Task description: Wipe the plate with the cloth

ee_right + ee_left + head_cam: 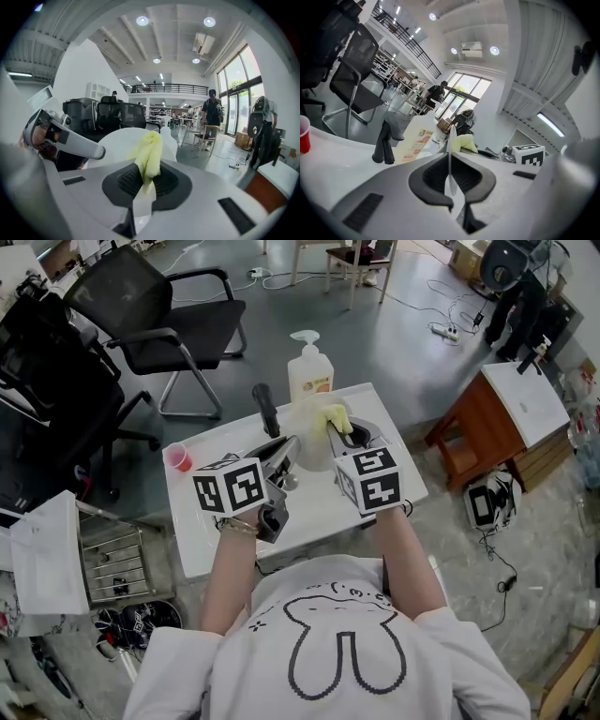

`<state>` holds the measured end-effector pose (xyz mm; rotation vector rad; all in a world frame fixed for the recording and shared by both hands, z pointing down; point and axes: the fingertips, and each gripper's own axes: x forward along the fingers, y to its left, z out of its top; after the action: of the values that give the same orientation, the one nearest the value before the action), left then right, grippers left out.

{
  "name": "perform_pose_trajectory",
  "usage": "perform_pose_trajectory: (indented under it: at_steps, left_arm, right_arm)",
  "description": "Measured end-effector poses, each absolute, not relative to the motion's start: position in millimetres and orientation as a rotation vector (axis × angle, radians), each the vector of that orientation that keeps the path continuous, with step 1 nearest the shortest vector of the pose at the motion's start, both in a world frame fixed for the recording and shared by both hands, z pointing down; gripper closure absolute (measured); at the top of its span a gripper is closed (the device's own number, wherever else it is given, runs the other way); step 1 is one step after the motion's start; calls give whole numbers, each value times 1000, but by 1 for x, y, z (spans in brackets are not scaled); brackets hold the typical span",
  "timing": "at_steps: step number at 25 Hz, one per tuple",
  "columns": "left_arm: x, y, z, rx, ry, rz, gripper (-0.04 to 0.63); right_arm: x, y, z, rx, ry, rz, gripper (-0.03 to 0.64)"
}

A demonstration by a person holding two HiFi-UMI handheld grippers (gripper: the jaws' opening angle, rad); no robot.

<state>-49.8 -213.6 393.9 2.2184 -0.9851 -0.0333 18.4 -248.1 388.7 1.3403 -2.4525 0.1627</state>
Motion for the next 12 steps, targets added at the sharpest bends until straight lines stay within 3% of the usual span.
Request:
perform_pose_trajectory:
  at_steps: [12]
  left_arm:
    - [-44,-210,391,2234,-984,-36,577]
  right_arm:
    - [85,-262,391,1589,-2331,271,569]
